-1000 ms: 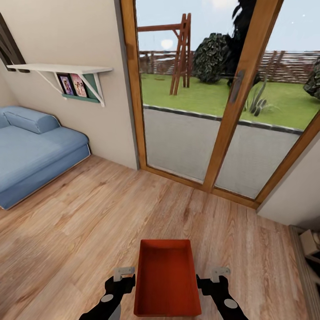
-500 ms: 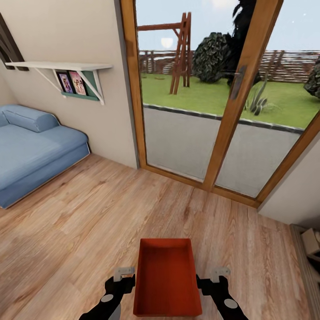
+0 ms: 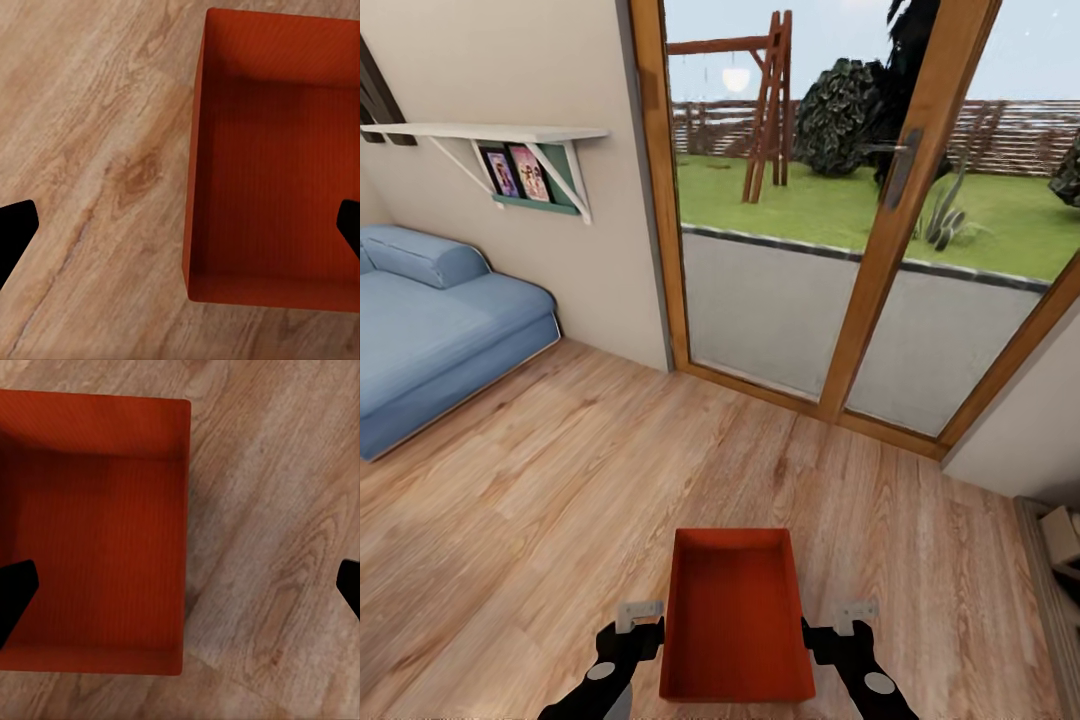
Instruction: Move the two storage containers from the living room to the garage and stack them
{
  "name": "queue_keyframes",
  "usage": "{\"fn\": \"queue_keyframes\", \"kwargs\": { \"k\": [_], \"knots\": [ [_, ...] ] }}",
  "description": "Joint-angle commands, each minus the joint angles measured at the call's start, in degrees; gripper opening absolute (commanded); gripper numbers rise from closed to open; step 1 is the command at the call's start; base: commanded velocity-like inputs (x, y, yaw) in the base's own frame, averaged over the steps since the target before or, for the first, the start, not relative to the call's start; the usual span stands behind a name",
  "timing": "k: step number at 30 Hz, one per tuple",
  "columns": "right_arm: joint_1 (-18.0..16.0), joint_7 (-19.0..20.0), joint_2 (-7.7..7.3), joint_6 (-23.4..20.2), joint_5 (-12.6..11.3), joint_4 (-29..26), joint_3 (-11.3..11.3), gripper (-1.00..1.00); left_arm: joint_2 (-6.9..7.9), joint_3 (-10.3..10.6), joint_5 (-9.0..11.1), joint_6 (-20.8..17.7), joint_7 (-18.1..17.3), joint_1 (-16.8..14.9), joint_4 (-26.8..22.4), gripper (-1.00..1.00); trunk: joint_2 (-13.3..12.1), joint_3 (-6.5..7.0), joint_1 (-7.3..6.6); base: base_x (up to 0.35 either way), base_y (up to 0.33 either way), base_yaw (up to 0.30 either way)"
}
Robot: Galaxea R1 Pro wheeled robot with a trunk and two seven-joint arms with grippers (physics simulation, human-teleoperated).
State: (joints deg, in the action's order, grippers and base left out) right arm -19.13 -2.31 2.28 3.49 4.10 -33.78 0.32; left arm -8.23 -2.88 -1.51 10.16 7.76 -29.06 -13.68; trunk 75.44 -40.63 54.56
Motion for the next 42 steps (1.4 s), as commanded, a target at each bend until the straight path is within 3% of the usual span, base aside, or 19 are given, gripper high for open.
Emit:
{"fn": "queue_keyframes", "kwargs": {
  "k": [1,36,42],
  "knots": [
    [-0.03,-0.24,0.01,0.11,0.41,0.03,0.03,1.00,-0.04,-0.28,-0.16,0.21,0.07,-0.03,0.05,1.00,0.02,-0.14,0.00,0.000,0.000,0.000],
    [-0.03,-0.59,0.00,0.11,0.64,0.03,-0.14,1.00,-0.05,-0.02,-0.16,-0.20,0.07,-0.03,-0.03,1.00,0.02,-3.37,0.00,0.000,0.000,0.000],
    [-0.03,-0.59,0.01,0.11,0.66,0.03,-0.18,1.00,-0.04,-0.02,-0.16,-0.22,0.07,-0.03,-0.03,1.00,2.43,-5.00,1.31,0.000,0.000,0.000]
  ]
}}
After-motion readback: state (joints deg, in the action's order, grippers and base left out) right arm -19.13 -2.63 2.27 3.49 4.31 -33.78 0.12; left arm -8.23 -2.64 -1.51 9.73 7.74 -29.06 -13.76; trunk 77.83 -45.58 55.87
